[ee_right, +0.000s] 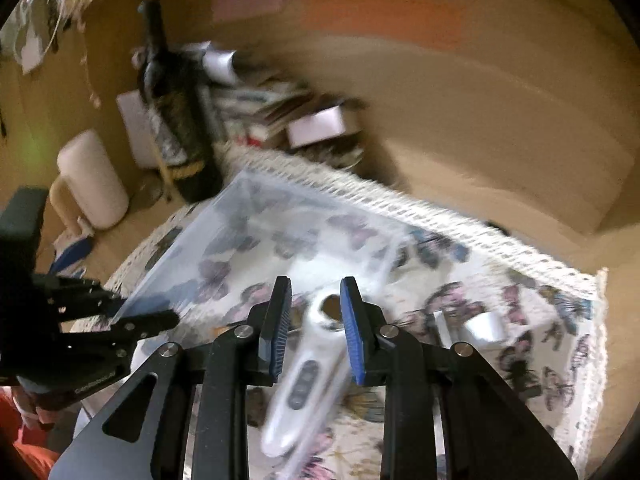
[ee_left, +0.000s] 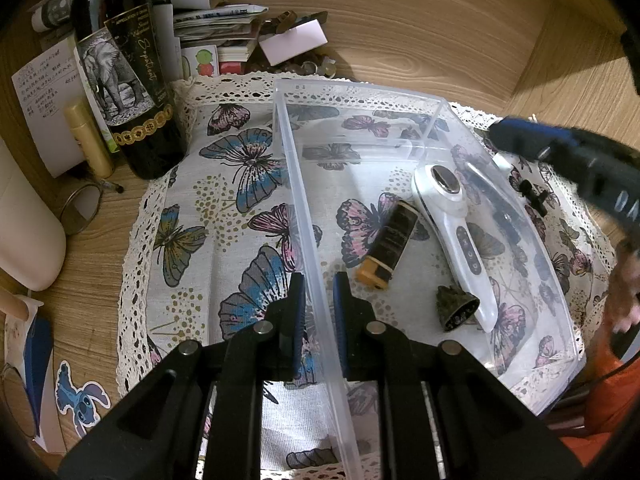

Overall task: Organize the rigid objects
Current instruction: 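Grasp the silver metal tube with the right gripper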

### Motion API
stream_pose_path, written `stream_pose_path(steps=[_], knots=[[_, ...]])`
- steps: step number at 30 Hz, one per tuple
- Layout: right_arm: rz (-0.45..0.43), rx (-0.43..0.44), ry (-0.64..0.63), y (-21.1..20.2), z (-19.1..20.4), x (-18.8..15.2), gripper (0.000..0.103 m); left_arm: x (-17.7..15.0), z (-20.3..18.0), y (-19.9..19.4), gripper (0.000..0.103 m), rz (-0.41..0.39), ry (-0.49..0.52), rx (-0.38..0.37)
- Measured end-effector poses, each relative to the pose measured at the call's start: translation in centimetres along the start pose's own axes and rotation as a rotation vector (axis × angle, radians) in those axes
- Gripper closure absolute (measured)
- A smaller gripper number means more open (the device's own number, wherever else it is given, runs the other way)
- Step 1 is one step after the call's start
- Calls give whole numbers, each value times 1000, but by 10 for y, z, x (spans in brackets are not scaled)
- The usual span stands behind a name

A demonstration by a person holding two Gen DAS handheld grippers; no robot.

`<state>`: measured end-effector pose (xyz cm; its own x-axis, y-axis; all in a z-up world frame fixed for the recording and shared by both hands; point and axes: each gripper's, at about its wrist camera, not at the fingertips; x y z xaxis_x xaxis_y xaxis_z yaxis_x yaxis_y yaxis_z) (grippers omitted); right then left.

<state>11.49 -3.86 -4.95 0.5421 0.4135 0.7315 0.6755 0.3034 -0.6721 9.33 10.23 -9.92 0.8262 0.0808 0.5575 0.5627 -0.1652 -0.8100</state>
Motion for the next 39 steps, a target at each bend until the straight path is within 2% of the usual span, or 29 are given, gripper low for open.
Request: stream_pose_path(steps=[5,9,13,17,21,26,36,39], knots=[[-51,-82,60,-25,-34,-2,80,0,0,0,89,0,-1,-1],[-54,-145,111,-34,-61,-11,79,1,0,0,89,0,1,1],[-14,-181,153,-27,-83,-24,79,0,0,0,89,-1,-1,0],[63,-193,166,-3,-94,-40,79,0,0,1,89,0,-1,0],[160,-174,183,24,-102,-59,79,0,0,0,89,1,0,0],[219,-129,180,47,-99,-69,79,-1,1,1,90,1,0,1],[212,-91,158,49,-87,-72,79,-2,1,1,89,0,0,0],[234,-94,145,57,-83,-72,79,-2,2,1,89,0,0,0]])
Point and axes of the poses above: each gripper's, at about its wrist camera, not at the fingertips, and y roughly the way its jaws point, z to its left, x to its top, and after that the axes turned 4 degrees about -x, right-handed
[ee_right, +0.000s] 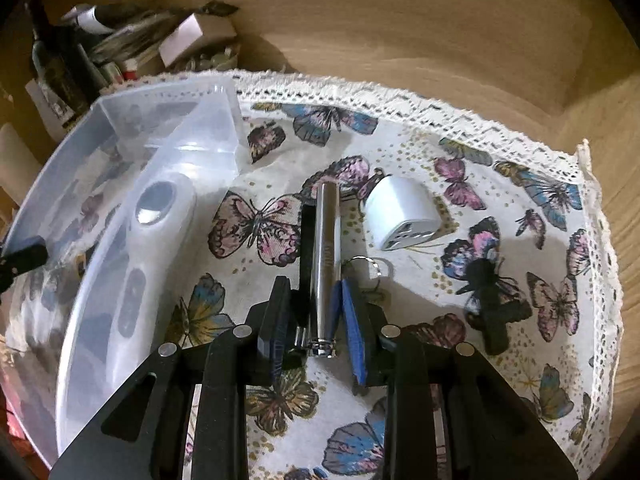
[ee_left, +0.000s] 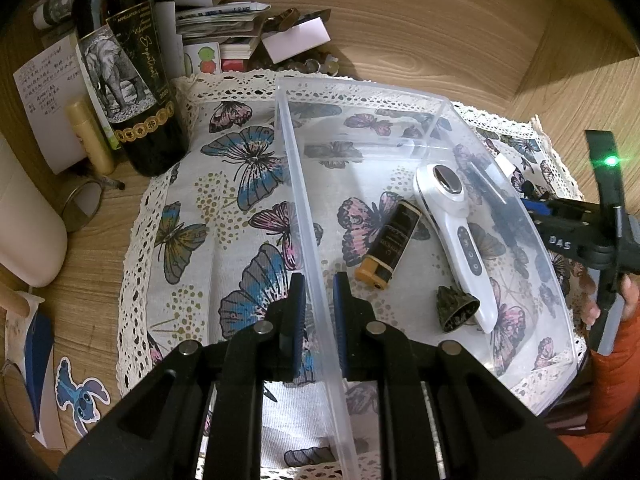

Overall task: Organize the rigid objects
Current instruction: 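Grasp the silver metal tube with the right gripper, then carry the silver tube into the clear box and release it with the right gripper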

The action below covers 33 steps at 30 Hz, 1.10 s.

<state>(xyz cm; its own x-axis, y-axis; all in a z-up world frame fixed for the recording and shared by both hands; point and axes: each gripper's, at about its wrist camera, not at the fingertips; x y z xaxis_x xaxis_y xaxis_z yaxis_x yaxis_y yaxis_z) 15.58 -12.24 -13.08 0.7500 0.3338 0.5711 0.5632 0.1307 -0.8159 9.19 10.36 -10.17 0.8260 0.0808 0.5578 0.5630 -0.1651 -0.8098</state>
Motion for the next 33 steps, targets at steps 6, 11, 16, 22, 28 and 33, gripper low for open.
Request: stream_pose_path(steps=[6,11,16,22,28,33], knots=[[-21,-46,-26,4,8,6,89,0,0,0,89,1,0,0],[-56,-21,6,-8,3,7,89,0,0,0,90,2,-1,-1],[-128,-10,20,-37,1,13,89,0,0,0,89,1,-1,0],[-233,6,-2,-74,15,28,89,0,0,0,89,1,0,0],[-309,50,-45,-96,35,41,89,0,0,0,89,0,1,1],[-336,108,-103,-107,61,45,89,0,0,0,90,0,1,1]])
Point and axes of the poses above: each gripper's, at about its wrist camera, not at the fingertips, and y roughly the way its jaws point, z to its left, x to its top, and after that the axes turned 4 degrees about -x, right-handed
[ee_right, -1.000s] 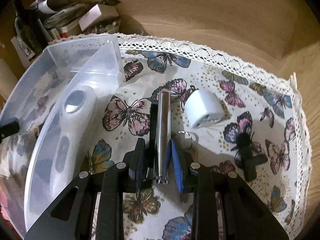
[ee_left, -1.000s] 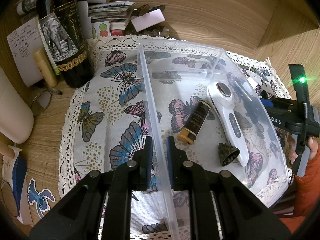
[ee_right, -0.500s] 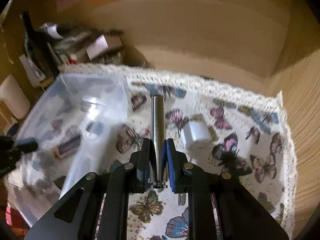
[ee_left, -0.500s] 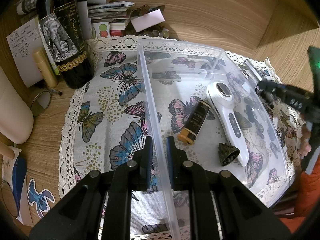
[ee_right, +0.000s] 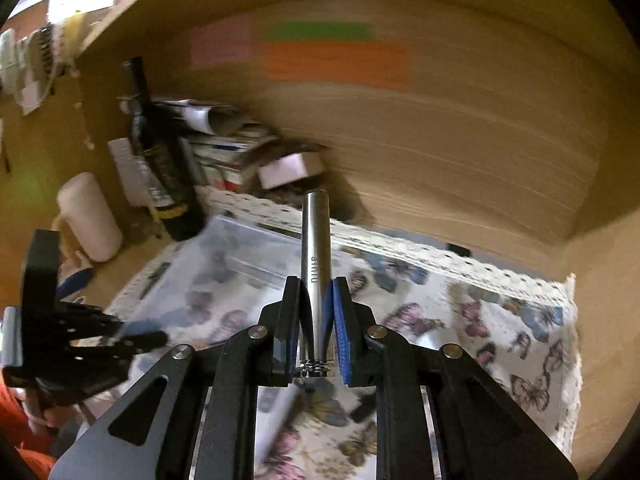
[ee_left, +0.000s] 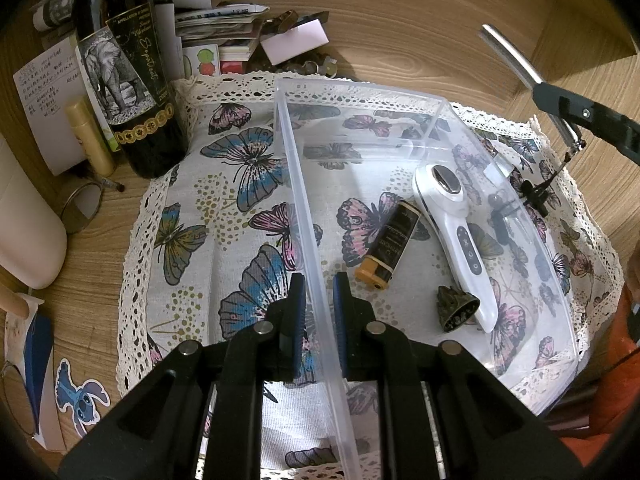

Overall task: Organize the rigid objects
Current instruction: 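Carry the silver tube into the clear box and release it with the right gripper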

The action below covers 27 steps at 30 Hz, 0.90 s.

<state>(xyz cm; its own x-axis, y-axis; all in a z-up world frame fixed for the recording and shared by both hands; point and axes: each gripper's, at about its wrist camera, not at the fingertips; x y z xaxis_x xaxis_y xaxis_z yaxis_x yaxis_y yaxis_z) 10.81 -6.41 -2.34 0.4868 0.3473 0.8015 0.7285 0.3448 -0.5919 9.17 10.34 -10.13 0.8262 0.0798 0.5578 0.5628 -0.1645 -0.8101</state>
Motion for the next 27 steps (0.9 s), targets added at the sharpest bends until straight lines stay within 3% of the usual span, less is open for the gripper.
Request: stream_pose_path(steps=[7,18,27], knots=[[71,87,-44,27,34,-7,89,0,0,0,89,0,1,0],[268,93,-74,76,47,-27,89,0,-1,0,89,-1,0,-1],[243,83,-57,72,42,-25,88,1,-1,0,90,3,6,4]])
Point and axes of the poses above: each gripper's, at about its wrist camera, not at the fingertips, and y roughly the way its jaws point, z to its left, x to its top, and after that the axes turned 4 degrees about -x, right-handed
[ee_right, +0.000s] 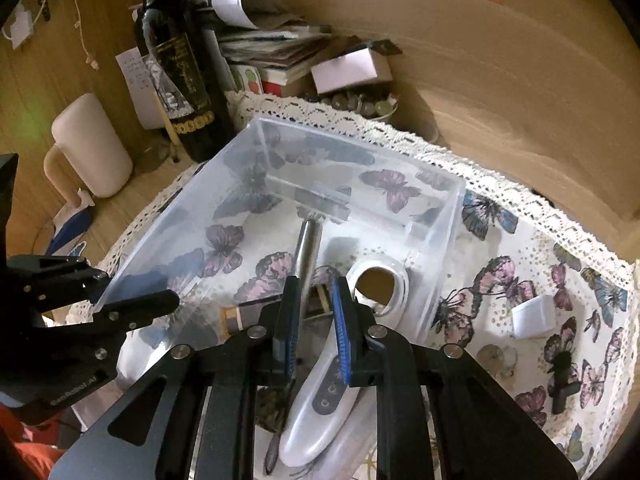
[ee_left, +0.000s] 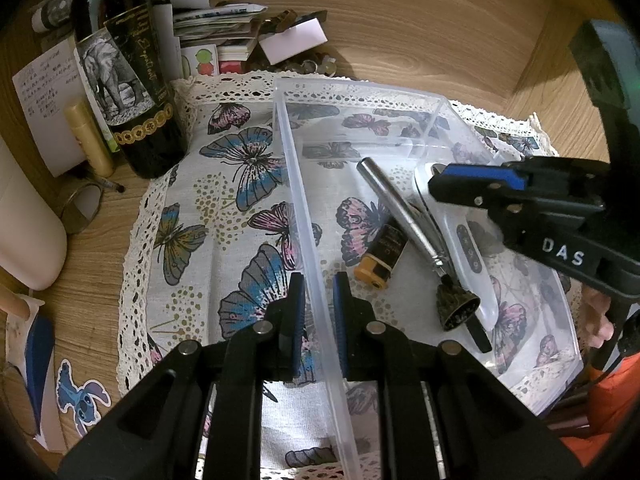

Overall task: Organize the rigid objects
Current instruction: 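Carry the silver tube into the clear box and release it with the right gripper, then grasp the silver key with the right gripper and lift it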

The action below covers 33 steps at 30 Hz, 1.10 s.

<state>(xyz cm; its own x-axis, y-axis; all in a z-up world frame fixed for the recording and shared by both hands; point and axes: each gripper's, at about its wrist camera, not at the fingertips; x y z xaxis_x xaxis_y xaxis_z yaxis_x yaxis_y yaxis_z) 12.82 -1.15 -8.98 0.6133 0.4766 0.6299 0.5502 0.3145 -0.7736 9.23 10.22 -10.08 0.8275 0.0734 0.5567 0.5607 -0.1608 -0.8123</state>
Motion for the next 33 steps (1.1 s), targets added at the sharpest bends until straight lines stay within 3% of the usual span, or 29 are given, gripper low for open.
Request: stream_pose_path(steps=[5,12,15,22,33], knots=[[-56,-21,9,-19,-7,3,87,0,-1,0,90,2,1,4],[-165,-104,99,-60,-46,1,68,0,-2,0,90,2,3,6],[-175,-154,142,-69,-65,-6,67,0,-1,1,90,2,4,7],[-109,-205,205,-58,-93,-32,67,0,-1,1,89,2,4,6],[89,-252,256,-2,-121,-75,67,0,-1,1,90,3,1,2]])
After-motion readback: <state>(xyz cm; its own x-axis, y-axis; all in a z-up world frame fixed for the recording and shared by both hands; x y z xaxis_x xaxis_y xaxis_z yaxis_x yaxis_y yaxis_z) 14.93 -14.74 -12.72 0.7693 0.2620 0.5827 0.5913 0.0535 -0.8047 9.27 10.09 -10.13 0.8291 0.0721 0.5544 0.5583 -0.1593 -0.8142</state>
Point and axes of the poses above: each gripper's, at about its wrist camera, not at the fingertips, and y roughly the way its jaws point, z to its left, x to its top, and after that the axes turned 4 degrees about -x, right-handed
